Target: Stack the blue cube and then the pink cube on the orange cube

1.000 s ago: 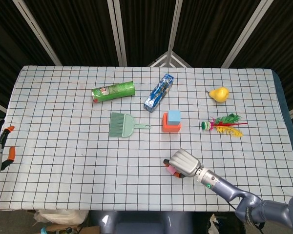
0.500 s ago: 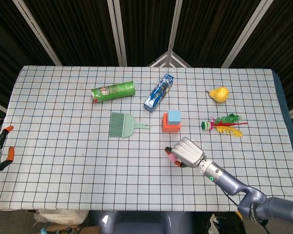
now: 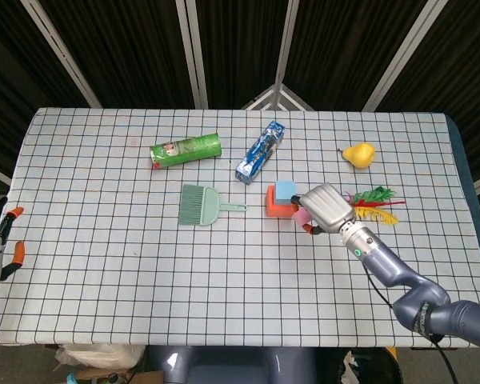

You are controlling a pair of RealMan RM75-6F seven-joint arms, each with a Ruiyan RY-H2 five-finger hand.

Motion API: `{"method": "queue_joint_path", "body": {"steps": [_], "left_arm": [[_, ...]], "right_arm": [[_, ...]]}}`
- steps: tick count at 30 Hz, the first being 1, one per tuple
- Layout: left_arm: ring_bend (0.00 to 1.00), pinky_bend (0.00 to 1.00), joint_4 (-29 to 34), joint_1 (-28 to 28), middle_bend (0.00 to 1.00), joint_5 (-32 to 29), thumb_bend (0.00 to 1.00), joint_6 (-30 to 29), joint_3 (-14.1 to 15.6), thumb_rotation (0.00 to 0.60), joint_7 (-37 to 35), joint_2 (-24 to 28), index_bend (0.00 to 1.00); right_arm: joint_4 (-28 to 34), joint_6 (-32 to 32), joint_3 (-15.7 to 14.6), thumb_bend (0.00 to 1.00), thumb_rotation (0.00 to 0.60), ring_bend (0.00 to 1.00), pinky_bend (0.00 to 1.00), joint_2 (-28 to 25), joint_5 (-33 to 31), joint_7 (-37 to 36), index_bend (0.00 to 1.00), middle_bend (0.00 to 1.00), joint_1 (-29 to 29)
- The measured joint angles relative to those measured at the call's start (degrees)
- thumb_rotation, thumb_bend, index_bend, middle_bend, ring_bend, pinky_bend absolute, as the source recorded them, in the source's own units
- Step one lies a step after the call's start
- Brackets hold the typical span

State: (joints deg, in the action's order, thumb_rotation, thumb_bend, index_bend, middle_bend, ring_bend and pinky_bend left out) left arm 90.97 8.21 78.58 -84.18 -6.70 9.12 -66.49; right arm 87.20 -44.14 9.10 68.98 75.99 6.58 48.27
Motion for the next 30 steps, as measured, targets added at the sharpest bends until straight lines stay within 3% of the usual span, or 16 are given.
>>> {"method": "queue_joint_path", "body": {"steps": [17, 24, 30], "left_arm": [[0.0, 0.0, -0.2, 0.3, 0.01, -0.1, 0.56, 0.6, 0.0, 0.6, -0.3, 0.1, 0.16], [0.0, 0.0, -0.4, 0.4, 0.01, -0.2, 0.56, 1.2, 0.0, 0.6, -1.2, 0.4, 0.16], [0.0, 0.0, -0.6, 0.4, 0.01, -0.2, 0.56, 1.4, 0.0, 0.6, -2.1, 0.7, 0.16]], "right_arm": [[-0.8, 6.6, 3.7, 0.38, 0.6, 1.0, 0.84, -0.7, -26.1, 12.4, 0.52, 1.0, 9.0], [-1.9, 5.4, 2.5, 0.46, 0.6, 1.0, 0.84, 0.6, -38.0, 19.4, 0.55, 1.0, 13.6], [-2.3, 0.9, 1.5, 0.52, 0.6, 1.0, 0.85, 2.9, -51.3, 25.9, 0.56, 1.0, 18.1]]}}
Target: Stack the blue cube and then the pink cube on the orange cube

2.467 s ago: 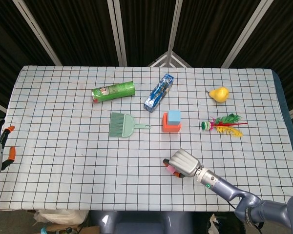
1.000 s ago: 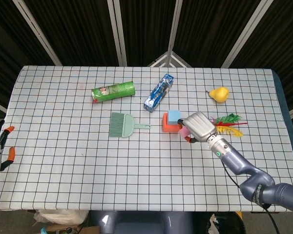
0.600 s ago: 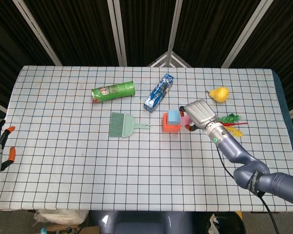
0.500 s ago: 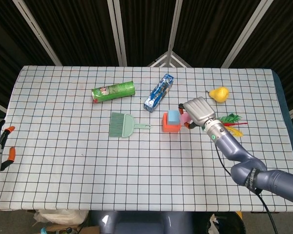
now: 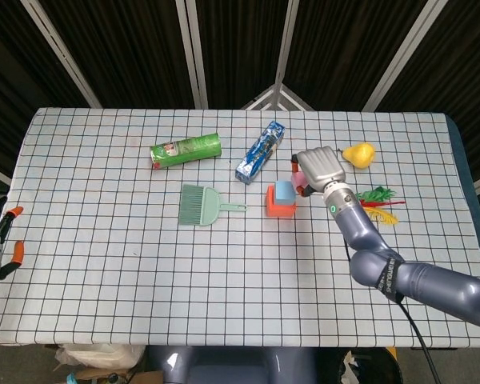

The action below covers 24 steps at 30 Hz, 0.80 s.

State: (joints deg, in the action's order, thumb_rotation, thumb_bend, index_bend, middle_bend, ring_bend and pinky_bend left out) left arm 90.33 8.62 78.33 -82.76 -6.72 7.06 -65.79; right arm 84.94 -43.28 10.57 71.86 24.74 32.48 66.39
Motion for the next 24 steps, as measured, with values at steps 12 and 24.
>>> {"method": "queue_joint_path", "body": {"steps": [12, 24], "left_arm": [[0.0, 0.0, -0.4, 0.2, 0.01, 0.3, 0.56, 0.8, 0.3, 0.6, -1.2, 0.4, 0.16], [0.0, 0.0, -0.3, -0.1, 0.01, 0.4, 0.56, 0.4, 0.3, 0.6, -2.0, 0.8, 0.16]], "right_arm": [[-1.5, -10.2, 0.7, 0.58, 0.6, 1.0, 0.85, 5.2, -17.6, 9.4, 0.58, 1.0, 6.3], [2.5, -14.8, 2.6, 0.58, 0.6, 1.0, 0.85, 5.5, -21.8, 11.8, 0.58, 1.0, 6.3]]}}
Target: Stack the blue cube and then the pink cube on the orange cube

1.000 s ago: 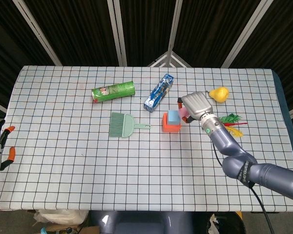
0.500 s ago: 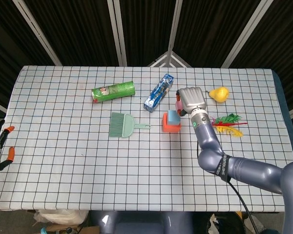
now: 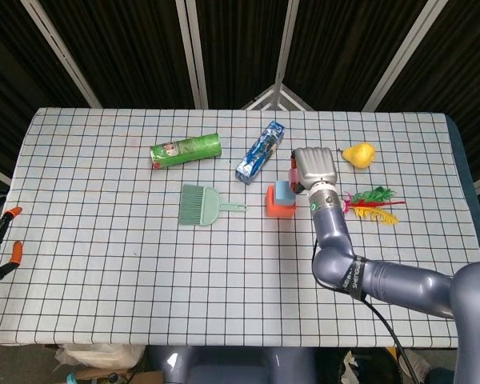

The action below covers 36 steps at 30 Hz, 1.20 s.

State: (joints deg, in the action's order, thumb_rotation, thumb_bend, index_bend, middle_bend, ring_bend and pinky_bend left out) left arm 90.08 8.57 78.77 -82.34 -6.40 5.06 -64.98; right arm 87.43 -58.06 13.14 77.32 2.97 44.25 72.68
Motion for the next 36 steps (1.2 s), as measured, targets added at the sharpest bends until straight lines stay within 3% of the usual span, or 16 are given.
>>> {"method": "queue_joint_path", "body": {"steps": [8, 36], "left_arm": [[0.0, 0.0, 0.2, -0.1, 0.01, 0.2, 0.56, 0.0, 0.2, 0.6, -0.4, 0.2, 0.16], [0.0, 0.0, -0.3, 0.1, 0.01, 0.1, 0.56, 0.4, 0.1, 0.6, -1.2, 0.4, 0.16]], "right_arm": [[3.0, -2.7, 1.6, 0.58, 0.6, 1.0, 0.85, 0.4, -0.9, 1.2, 0.58, 1.0, -0.2], [0.9, -3.9, 5.1, 0.58, 0.6, 1.0, 0.85, 3.5, -4.2, 5.4, 0.59, 1.0, 0.1]]}}
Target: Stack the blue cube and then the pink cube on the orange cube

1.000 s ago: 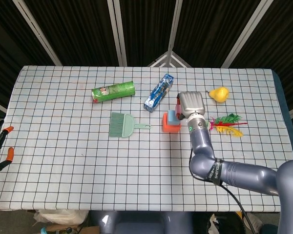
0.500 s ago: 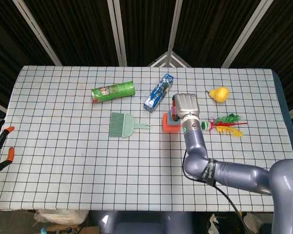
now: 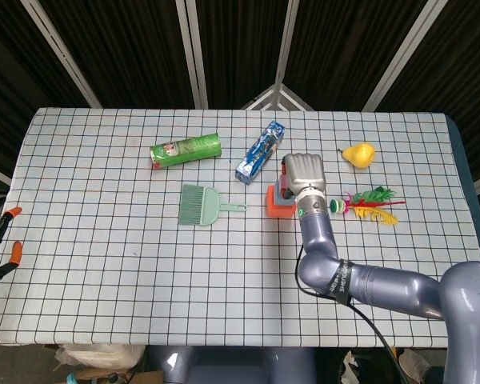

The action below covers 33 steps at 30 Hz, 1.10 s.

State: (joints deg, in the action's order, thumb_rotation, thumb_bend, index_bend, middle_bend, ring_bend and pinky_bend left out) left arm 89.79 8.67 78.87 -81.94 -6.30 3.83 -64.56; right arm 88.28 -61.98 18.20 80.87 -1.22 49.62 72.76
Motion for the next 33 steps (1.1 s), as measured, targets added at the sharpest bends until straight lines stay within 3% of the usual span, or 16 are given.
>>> {"method": "queue_joint_path", "body": {"steps": [11, 33], "left_arm": [[0.0, 0.0, 0.2, -0.1, 0.01, 0.1, 0.56, -0.3, 0.0, 0.6, 0.2, 0.0, 0.16], [0.0, 0.0, 0.2, 0.0, 0.01, -0.2, 0.56, 0.0, 0.0, 0.6, 0.5, -0.1, 0.16]], "right_arm": [[2.0, -0.9, 0.4, 0.58, 0.6, 1.0, 0.85, -0.4, 0.6, 0.7, 0.59, 1.0, -0.7], [0.3, 1.4, 1.1, 0.58, 0.6, 1.0, 0.85, 0.4, 1.1, 0.1, 0.59, 1.0, -1.9]]}}
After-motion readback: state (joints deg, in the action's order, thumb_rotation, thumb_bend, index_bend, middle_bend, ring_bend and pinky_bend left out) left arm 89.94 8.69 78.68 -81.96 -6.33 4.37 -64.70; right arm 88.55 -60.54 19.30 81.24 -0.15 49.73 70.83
